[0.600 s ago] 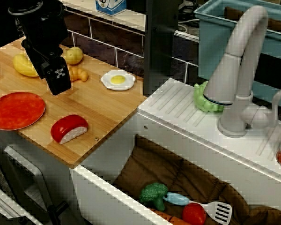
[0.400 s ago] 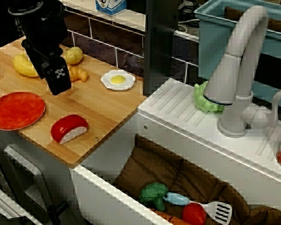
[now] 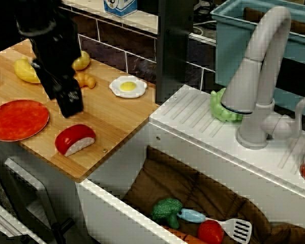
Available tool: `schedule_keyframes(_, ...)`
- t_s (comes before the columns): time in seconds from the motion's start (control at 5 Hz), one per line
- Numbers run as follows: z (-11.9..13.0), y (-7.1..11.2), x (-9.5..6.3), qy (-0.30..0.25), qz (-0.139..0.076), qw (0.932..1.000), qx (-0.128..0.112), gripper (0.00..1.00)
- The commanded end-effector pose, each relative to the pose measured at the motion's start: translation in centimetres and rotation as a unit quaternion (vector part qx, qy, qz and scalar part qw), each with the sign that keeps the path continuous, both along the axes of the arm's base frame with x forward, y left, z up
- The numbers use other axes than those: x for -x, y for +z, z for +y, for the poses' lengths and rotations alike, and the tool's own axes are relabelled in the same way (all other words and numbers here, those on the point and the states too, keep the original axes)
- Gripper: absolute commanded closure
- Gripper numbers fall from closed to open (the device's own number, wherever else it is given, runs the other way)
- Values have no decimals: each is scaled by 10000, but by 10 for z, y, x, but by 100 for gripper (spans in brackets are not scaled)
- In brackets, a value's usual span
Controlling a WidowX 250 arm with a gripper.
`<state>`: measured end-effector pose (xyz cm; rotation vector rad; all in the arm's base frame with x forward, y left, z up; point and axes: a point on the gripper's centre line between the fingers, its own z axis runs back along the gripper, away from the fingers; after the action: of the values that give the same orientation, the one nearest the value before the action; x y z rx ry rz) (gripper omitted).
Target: Put sushi on plate
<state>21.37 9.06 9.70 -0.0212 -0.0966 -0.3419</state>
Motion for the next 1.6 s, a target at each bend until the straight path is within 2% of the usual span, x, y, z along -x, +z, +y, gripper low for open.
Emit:
schedule_keyframes(0.0, -1, -35, -17, 260, -220, 9989, -320, 0)
schedule_keyframes(0.4, 2, -50, -19, 268, -177, 9984, -459, 0)
schedule_keyframes(1.0, 5, -52, -20, 241, -137, 9983, -503, 0)
schedule_keyframes(1.4, 13, -70, -21, 247, -158, 9970, -711, 0)
